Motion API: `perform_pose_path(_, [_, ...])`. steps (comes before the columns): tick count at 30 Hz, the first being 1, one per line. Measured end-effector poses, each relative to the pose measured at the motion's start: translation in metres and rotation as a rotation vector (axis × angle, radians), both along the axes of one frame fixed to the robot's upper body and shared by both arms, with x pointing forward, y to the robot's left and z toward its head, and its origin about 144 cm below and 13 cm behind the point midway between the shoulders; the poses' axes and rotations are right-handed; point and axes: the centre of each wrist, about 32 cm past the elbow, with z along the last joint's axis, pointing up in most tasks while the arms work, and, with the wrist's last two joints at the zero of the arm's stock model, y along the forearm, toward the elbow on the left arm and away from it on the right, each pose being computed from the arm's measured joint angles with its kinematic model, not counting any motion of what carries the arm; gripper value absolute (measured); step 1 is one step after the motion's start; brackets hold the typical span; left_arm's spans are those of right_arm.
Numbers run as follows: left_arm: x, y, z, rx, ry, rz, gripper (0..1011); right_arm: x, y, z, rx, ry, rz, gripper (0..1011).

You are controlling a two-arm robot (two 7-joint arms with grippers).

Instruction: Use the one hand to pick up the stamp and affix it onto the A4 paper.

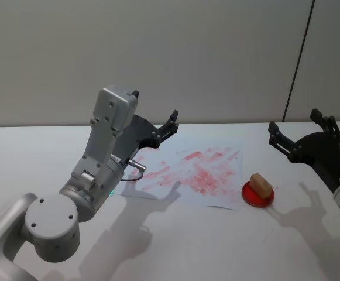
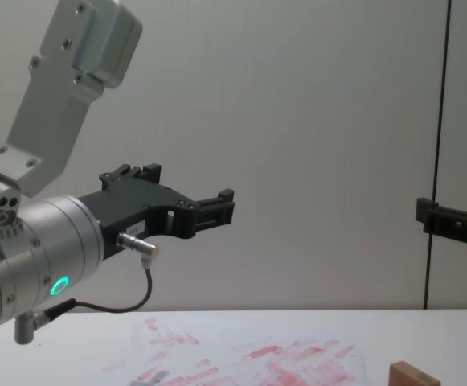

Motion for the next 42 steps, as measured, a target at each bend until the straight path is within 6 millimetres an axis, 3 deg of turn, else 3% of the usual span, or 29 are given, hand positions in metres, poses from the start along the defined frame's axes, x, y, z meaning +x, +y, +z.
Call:
perform_pose_path(32, [0.000,0.000,0.000,0.000,0.000,0.000,1001,0.000,0.000,0.000,0.000,0.000,0.000,1001])
perform_pose_path(42, [0.000,0.000,0.000,0.000,0.000,0.000,1001,-0.005,-0.013,0.000,0.000,0.042,0.006,1001])
